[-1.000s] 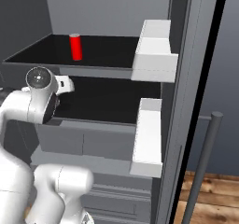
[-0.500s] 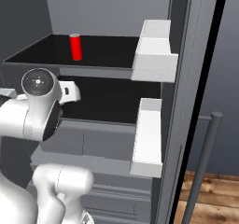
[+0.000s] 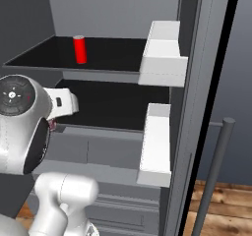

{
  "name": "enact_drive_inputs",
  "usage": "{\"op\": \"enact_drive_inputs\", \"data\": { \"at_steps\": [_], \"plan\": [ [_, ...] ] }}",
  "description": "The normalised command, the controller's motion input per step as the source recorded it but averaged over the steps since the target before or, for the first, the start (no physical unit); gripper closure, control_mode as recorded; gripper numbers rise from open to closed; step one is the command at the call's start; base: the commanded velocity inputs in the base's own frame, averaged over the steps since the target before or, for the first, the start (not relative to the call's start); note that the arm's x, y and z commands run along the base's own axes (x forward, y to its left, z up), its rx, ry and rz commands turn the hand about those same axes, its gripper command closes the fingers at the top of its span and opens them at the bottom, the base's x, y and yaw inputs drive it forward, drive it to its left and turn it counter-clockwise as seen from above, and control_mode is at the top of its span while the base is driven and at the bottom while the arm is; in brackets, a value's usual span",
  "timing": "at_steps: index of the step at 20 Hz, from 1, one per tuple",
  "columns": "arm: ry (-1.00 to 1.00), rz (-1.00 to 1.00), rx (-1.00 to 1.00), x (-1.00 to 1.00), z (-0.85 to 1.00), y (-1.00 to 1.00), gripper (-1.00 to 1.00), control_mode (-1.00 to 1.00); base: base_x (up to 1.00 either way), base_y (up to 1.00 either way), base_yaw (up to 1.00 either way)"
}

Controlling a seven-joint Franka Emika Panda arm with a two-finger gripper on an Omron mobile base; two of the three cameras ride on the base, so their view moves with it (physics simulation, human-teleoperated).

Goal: Open the fridge, grab two sodas, and place both sodas inside the bowl with ice on the dining counter.

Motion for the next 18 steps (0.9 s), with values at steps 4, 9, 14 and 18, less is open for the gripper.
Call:
{"op": "enact_drive_inputs", "data": {
  "at_steps": [4,9,14,18],
  "plan": [
    [0.0,-0.09,0.0,-0.71,0.28,0.0,1.0,-1.0,0.0,0.0,0.0],
    [0.0,-0.03,0.0,-0.38,0.0,-0.08,1.0,-1.0,0.0,0.0,0.0],
    [-0.01,0.0,-0.05,-0.12,-0.06,0.03,1.0,-1.0,0.0,0.0,0.0],
    [-0.02,0.0,-0.02,-0.07,-0.03,0.01,1.0,1.0,-0.57,0.02,-0.01]
  ]
}}
